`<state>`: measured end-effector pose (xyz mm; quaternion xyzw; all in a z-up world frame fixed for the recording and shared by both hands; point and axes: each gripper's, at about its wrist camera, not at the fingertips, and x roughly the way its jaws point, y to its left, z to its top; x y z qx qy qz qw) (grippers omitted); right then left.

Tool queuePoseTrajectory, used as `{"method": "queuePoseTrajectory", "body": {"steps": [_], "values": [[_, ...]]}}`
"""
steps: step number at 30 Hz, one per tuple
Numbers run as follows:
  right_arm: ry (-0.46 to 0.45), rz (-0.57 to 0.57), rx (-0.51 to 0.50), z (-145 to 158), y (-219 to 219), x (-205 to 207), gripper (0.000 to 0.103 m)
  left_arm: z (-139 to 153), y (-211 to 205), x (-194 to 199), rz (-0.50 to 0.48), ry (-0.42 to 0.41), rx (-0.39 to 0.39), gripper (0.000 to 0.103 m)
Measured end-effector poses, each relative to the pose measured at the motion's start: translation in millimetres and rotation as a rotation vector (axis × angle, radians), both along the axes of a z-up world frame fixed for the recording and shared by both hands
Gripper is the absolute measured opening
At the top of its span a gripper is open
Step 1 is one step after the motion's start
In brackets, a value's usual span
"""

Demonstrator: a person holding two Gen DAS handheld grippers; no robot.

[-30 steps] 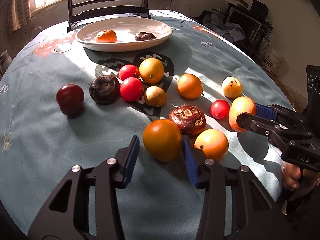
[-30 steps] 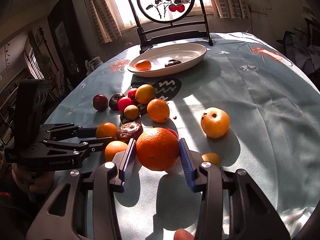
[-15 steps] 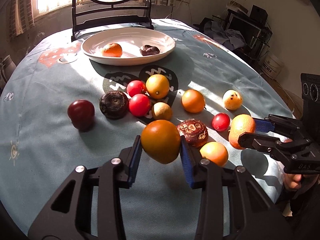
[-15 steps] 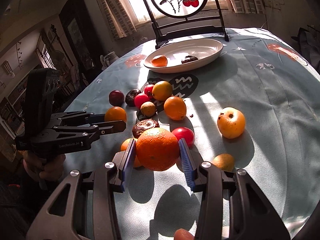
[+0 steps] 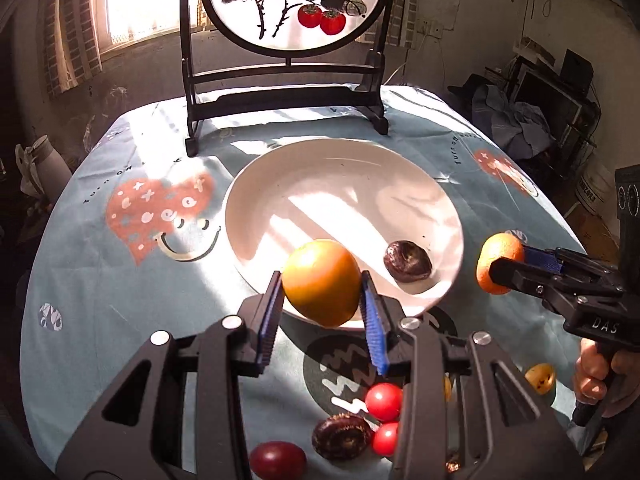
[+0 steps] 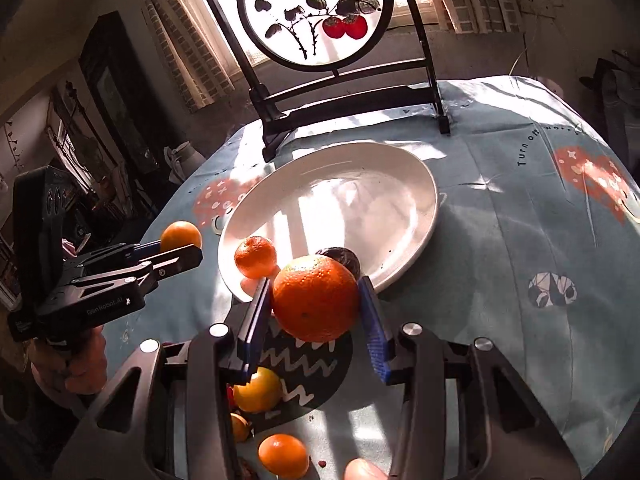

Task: Organize fruits
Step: 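Lower both oranges onto the white plate and open both tools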

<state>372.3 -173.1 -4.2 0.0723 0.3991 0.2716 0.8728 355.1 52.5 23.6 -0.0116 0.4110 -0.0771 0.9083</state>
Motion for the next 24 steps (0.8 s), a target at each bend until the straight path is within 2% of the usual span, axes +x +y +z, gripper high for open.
{"method": "queuePoseTrajectory", "body": {"steps": [6,12,13,15,18,20,24], "values": [[0.062,-0.022,-0.067,-21.1,11.6,60.3,0.044,-29.2,12.1,67.3,0.074,0.097,0.075,0.038],[0.072,0.001,-0.128,-35.0,25.2,77.9,0.045,-52.5,13.4,90.5,0.084,0.158,0.090,0.039],[0.072,0.007,-0.133,-34.4,26.7,79.1,0.047,-54.1,12.7,91.8,0.089,0.163,0.094,0.053],[0.071,0.013,-0.149,-32.0,28.1,78.3,0.051,-48.2,10.9,87.6,0.079,0.132,0.087,0.066],[0.039,0.001,-0.123,-18.6,19.4,64.7,0.051,-28.0,9.1,67.9,0.092,0.064,0.110,0.080],[0.031,0.004,-0.083,-6.5,9.3,47.1,0.051,-14.2,8.1,47.8,0.076,0.030,0.110,0.085],[-0.011,0.025,-0.024,13.8,-11.5,-13.1,0.051,5.4,10.1,-11.6,0.065,-0.028,0.097,0.095]]}}
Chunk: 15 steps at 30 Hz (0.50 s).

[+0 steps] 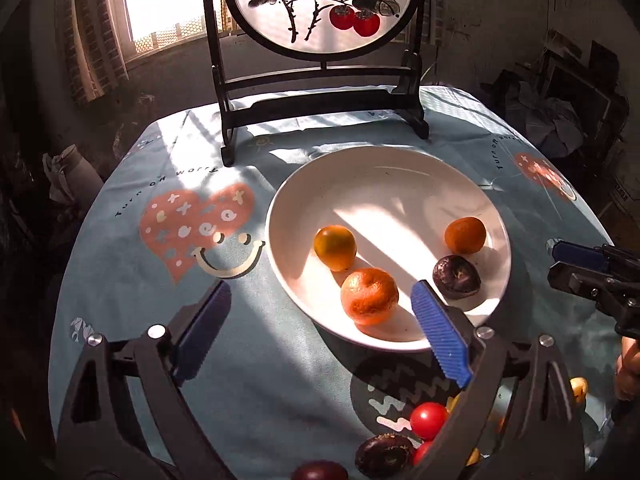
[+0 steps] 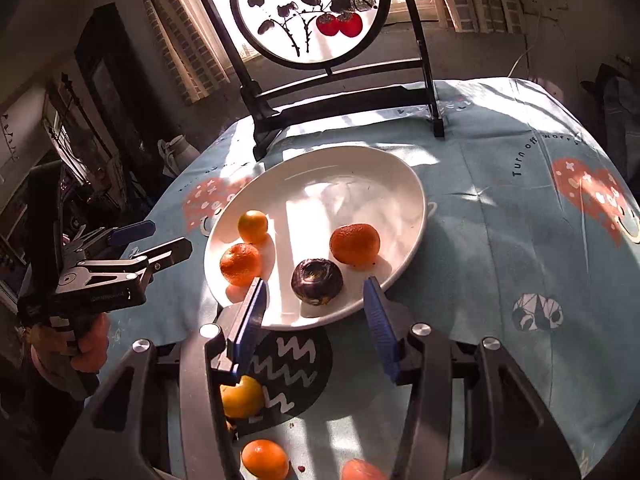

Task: Organize fruits
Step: 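Lower both oranges onto the white plate and open both tools, then move both tools back to the pile, right tool toward an orange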

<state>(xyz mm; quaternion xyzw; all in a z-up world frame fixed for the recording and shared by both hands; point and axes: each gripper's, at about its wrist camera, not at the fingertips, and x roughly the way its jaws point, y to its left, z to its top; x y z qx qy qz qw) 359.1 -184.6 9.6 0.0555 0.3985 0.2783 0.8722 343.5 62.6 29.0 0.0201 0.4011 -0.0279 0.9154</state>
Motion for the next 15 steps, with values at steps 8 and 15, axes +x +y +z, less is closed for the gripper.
{"method": "queuePoseTrajectory", "body": {"steps": [8,15], "values": [[-0.078,0.143,-0.011,-20.8,0.7,-158.8,0.065,-23.1,8.5,-113.6,0.005,-0.021,-0.099,0.100],[-0.111,0.110,-0.108,-53.2,29.3,-203.3,0.065,-49.8,9.7,-136.6,0.012,-0.025,-0.084,0.100]]}}
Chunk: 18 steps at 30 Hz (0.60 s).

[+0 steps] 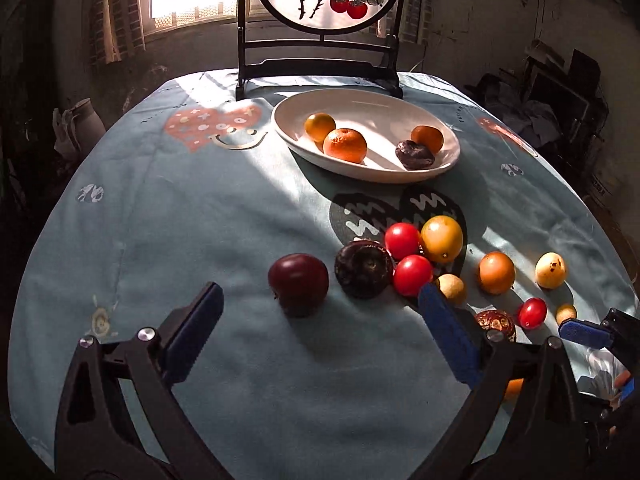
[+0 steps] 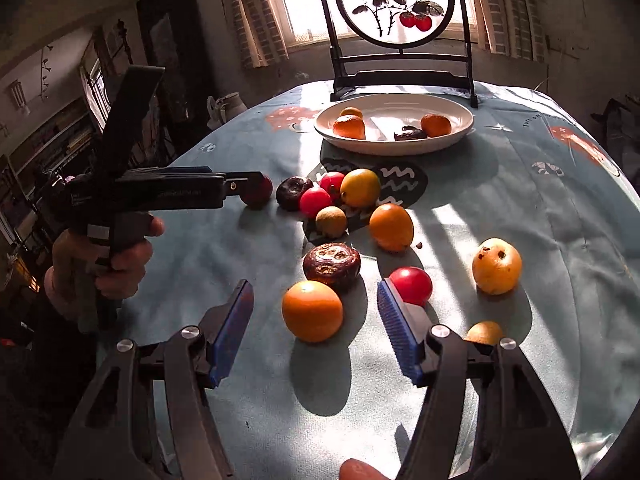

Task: Organize fruits
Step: 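Move both tools back to the pile, right tool toward an orange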

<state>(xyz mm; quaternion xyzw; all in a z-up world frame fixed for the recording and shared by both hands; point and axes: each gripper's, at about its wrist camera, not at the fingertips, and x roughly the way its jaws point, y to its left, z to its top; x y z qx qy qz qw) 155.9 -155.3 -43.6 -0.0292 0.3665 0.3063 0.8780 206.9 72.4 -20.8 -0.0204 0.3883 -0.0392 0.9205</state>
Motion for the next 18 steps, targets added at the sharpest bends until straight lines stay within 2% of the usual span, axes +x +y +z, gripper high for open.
{"method": "queuePoseTrajectory", "body": {"steps": [4,7,12,16,18], "values": [[0.035,0.001,-0.047,-12.4,9.1,3.1,0.065,-0.3,9.0,-2.4,0.007,0.004,-0.049,0.100],[0.036,0.006,-0.077,-17.5,15.1,4.4,0.064,-0.1,13.9,-3.4,0.034,-0.001,-0.051,0.100],[0.048,0.009,-0.092,-21.9,21.8,8.5,0.053,0.8,17.6,-4.8,0.063,-0.015,-0.042,0.100],[0.104,0.007,-0.096,-28.5,21.9,14.5,0.040,-1.3,17.1,-3.5,0.080,-0.012,-0.005,0.100],[0.107,0.013,-0.089,-28.4,20.3,14.2,0.039,-2.7,17.0,-3.0,0.079,-0.010,0.006,0.100]]}}
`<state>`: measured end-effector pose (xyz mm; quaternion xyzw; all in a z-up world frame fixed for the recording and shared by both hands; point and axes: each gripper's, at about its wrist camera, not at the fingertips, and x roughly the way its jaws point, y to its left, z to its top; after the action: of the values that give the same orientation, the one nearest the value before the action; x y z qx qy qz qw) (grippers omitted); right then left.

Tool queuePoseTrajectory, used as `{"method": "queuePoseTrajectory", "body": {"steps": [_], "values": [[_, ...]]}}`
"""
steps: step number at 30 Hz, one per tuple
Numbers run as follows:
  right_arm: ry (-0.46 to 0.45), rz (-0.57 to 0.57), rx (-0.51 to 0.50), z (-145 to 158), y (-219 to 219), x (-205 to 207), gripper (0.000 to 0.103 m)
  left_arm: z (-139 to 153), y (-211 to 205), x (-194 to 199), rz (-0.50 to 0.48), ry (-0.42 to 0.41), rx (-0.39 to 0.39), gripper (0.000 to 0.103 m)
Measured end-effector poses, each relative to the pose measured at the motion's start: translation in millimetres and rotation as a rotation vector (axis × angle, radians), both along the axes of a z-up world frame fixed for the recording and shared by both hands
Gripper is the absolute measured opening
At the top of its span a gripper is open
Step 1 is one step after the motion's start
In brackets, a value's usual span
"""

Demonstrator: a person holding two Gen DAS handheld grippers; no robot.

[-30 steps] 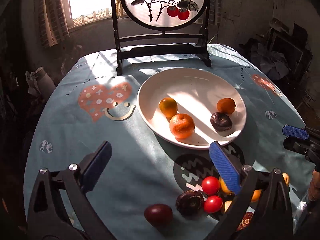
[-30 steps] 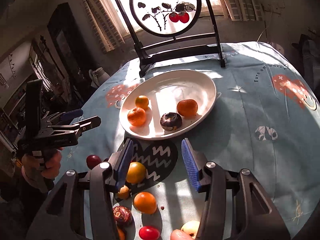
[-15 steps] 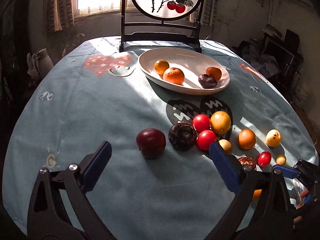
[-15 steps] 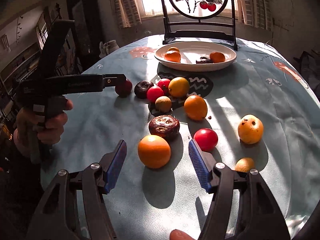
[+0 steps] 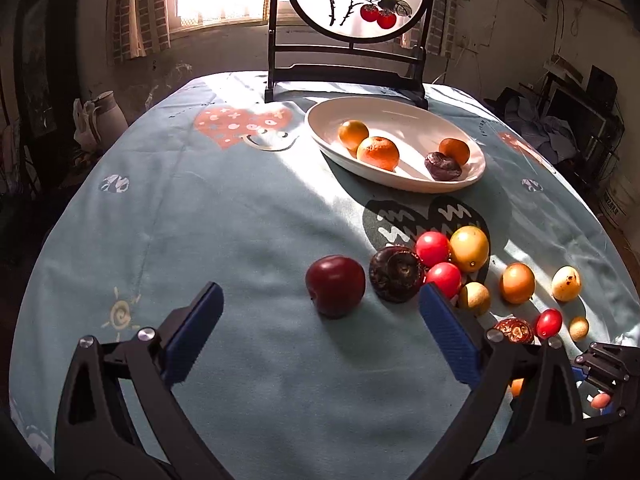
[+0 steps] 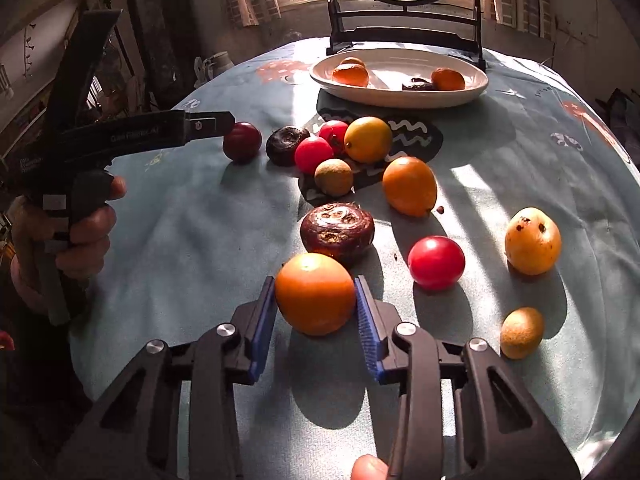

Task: Organize fruits
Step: 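Move both tools back to the pile, right tool toward an orange, then grasp the orange with the right tool while the left grasps a red apple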

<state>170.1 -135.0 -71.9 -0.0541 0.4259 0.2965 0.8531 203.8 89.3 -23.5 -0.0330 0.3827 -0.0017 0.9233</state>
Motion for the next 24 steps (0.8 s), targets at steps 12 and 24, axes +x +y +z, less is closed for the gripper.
{"method": "queuePoseTrajectory", "body": {"steps": [12,24], "values": [[0.039,-0.031,0.249,11.2,-36.0,4.6,0.039,-6.2,-5.8,0.4,-0.102,-0.036,0.141,0.074],[0.044,-0.016,0.275,11.0,-37.6,5.2,0.039,-13.5,6.2,26.4,-0.304,-0.009,0.114,0.066]]}}
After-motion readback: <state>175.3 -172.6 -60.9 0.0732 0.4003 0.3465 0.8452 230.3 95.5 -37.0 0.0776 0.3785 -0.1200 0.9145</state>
